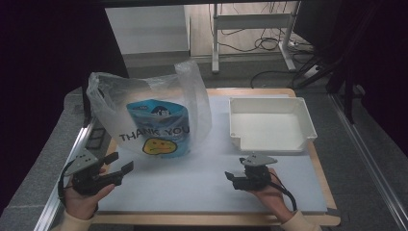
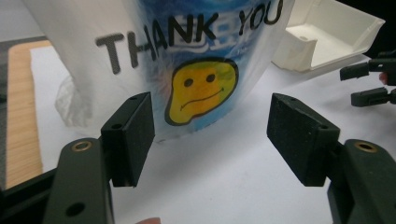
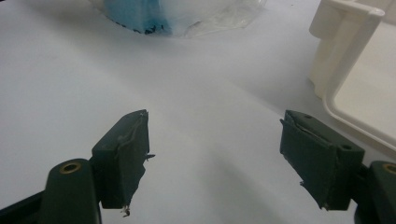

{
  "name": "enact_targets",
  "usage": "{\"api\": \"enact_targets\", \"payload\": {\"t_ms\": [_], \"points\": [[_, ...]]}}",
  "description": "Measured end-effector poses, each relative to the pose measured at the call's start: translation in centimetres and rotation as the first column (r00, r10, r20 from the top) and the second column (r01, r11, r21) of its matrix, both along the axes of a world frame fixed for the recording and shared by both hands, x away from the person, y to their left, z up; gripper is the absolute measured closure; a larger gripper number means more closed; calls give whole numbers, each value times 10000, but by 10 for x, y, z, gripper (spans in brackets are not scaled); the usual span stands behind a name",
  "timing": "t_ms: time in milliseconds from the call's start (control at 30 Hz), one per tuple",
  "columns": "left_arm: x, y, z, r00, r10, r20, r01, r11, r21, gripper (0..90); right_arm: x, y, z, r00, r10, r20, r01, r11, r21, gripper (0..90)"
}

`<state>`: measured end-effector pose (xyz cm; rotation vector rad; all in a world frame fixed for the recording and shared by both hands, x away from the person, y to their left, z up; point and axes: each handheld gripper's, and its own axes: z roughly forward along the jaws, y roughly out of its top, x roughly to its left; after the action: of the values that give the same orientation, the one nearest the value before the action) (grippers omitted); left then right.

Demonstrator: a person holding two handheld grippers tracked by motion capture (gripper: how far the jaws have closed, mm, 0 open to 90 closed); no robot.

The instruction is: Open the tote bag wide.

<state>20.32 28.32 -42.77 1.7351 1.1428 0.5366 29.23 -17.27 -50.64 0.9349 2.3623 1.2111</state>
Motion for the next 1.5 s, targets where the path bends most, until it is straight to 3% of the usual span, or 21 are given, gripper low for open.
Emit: {"api": "enact_targets", "payload": {"t_ms": [233, 567, 1500], "points": [[0, 12, 17, 9993, 268, 259, -268, 9996, 16, 325, 0, 1, -1, 10000, -1, -24, 1, 10000, -97, 241], [9, 24, 25, 9975, 656, 265, -653, 9978, -113, 337, 0, 2, -3, 10000, 19, -47, -20, 9998, -222, 240], [53, 44, 56, 9920, 1215, 329, -1208, 9924, -219, 387, 2, 2, -5, 9998, -176, 11, 176, 9975, -682, 240]]}}
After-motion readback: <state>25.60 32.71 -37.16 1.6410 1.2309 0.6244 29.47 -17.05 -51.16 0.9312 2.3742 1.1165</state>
